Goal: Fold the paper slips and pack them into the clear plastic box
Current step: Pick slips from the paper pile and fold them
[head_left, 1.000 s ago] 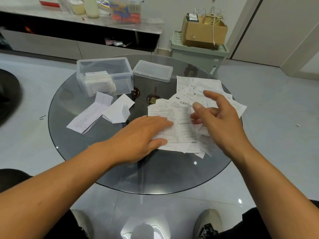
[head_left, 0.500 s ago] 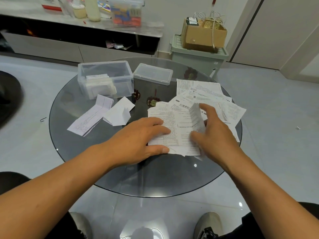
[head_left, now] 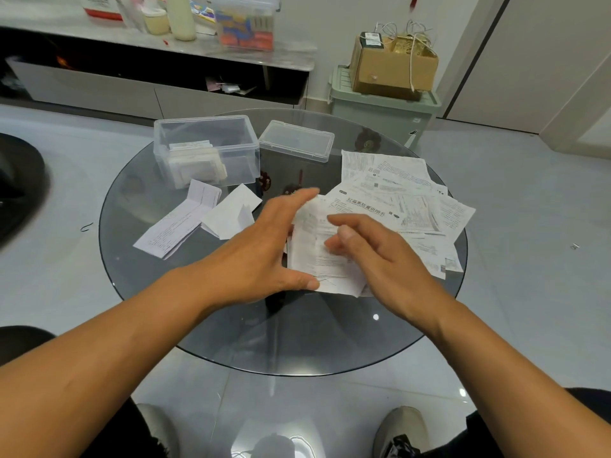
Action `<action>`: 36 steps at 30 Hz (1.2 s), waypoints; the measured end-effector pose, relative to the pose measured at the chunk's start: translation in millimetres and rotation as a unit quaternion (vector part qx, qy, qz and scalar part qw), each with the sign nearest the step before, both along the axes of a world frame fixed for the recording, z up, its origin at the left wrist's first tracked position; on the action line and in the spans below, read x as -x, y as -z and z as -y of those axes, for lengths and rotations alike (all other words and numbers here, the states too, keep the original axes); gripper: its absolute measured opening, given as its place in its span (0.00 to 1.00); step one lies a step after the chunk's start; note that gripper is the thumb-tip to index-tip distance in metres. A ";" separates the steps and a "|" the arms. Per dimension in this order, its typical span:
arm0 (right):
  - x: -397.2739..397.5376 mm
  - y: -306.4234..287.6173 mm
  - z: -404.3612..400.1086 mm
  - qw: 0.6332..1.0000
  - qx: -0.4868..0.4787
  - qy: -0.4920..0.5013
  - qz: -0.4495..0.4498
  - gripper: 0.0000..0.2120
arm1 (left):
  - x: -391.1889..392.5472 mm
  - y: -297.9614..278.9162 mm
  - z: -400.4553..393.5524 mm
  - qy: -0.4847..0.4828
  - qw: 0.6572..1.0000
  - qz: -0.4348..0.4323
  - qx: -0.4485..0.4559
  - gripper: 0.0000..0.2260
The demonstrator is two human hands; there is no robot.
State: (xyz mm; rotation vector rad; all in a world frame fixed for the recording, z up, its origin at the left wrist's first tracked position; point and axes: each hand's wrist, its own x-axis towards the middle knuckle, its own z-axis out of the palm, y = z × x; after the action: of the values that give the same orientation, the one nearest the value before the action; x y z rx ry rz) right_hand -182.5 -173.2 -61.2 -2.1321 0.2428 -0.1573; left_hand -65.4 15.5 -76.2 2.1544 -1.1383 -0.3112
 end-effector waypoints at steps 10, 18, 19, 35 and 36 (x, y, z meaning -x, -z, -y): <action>-2.0 8.2 12.3 0.996 0.076 -0.013 -0.043 0.27 | -5.0 -3.6 -2.1 0.072 0.951 0.276 -0.122 0.26; -4.8 8.0 12.8 0.998 0.065 0.009 -0.024 0.08 | -2.9 -4.5 -0.3 0.005 0.966 0.255 -0.032 0.18; -5.9 7.8 11.9 0.999 0.041 0.021 -0.019 0.03 | -0.2 -7.0 -0.2 -0.008 0.978 0.209 -0.016 0.17; -11.6 9.4 2.9 0.983 0.136 0.082 -0.087 0.40 | -5.2 3.4 3.3 0.019 0.982 0.155 -0.105 0.19; -11.6 8.9 4.8 0.984 0.131 0.085 -0.092 0.38 | -6.3 3.5 3.4 0.030 0.979 0.161 -0.120 0.19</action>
State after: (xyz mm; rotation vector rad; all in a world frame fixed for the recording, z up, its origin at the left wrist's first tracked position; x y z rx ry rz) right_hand -170.9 -178.0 -70.1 -2.3885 0.5385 -0.0951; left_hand -59.2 12.1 -79.7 2.4490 -1.4098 -0.1318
